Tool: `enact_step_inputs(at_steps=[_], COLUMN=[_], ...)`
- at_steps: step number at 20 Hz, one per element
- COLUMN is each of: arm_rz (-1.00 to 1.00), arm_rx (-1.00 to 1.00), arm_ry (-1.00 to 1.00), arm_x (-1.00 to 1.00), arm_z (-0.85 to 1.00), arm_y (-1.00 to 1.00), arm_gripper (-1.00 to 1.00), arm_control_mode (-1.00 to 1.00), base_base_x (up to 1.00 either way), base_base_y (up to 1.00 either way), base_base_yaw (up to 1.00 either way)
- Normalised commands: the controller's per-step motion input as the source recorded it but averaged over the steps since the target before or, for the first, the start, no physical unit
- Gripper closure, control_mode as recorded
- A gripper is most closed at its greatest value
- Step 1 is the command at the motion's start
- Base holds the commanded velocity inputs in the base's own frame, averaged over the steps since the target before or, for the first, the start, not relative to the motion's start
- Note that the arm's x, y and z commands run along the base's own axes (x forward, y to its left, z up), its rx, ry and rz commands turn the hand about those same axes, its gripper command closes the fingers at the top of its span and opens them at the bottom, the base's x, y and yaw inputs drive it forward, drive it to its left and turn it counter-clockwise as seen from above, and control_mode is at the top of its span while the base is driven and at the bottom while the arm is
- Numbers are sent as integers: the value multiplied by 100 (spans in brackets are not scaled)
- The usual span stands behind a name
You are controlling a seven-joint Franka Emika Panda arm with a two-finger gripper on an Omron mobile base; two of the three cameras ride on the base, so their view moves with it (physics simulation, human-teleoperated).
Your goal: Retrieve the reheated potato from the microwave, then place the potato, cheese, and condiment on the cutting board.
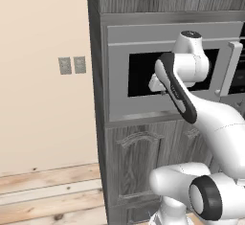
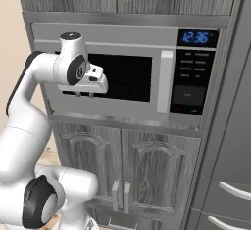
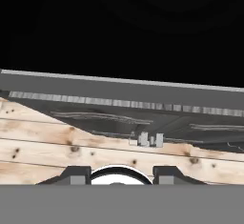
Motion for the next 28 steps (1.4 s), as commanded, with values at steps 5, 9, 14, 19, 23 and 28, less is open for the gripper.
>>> enact_step_inputs(at_steps=[5,9,14,19,23,28], arm_rz=[0,0,-3,0,0,0], arm_rx=[1,0,3,3,1,0], arm_ry=[0,-8,-37,-38,-33,-15], arm_x=[-4,-26,-48,-31,-16,-1], arm_z=[0,-3,-1,1,10,20], arm_y=[0,-4,-33,-67,-76,-72], arm_gripper=[-100,-100,-100,-100,-100,-100], arm_control_mode=[-100,-100,-100,-100,-100,-100], base_base_x=[0,0,0,0,0,0], base_base_y=[0,0,0,0,0,0], base_base_yaw=[0,0,0,0,0,0])
